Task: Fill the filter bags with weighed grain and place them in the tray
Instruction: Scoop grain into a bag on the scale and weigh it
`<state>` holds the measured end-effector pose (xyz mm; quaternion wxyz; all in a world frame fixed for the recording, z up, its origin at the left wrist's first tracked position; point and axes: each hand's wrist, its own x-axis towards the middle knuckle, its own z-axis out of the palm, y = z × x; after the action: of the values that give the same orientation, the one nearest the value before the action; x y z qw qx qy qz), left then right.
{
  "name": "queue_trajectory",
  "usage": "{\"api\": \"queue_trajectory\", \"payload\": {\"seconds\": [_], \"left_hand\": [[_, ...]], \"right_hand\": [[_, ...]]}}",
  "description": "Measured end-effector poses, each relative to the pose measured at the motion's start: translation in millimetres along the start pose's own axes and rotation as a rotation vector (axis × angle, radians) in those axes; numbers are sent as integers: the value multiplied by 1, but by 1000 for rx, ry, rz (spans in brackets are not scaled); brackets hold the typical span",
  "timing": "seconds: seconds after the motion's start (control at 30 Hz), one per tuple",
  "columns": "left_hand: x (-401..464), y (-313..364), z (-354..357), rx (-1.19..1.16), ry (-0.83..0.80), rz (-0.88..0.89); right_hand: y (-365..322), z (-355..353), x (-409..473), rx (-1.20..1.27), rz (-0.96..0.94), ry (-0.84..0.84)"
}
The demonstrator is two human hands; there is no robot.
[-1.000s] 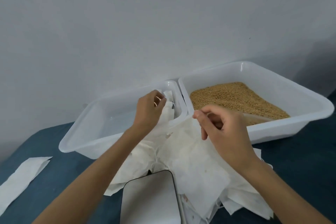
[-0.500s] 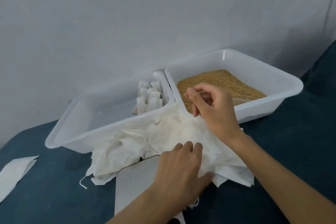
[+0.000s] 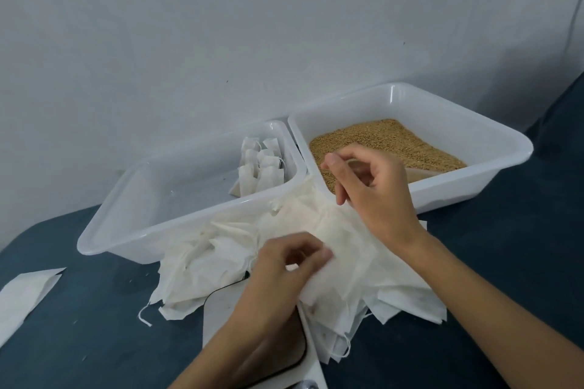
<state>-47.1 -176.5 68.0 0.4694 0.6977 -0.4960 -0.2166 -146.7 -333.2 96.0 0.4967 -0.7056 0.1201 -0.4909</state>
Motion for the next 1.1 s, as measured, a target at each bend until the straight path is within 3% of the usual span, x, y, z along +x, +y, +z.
{"api": "queue_trajectory", "payload": {"seconds": [0.17, 0.3, 0.57, 0.77, 0.93, 1.1], "left_hand": [[-3, -4, -30, -405, 156, 13], [-10, -17, -35, -483, 170, 29], [-10, -31, -39, -155, 383, 87], [-14, -25, -38, 104, 666, 221], [-16, -22, -37, -50, 370, 185], [-14, -21, -38, -158, 373, 127]], "right_hand": [[-2, 8, -5, 84, 43, -194], [4, 18, -13, 140, 189, -434], [11, 23, -17, 196, 308, -538], [15, 27, -21, -27, 280, -459], [12, 40, -34, -136, 79, -311], [13, 45, -39, -269, -113, -271]]}}
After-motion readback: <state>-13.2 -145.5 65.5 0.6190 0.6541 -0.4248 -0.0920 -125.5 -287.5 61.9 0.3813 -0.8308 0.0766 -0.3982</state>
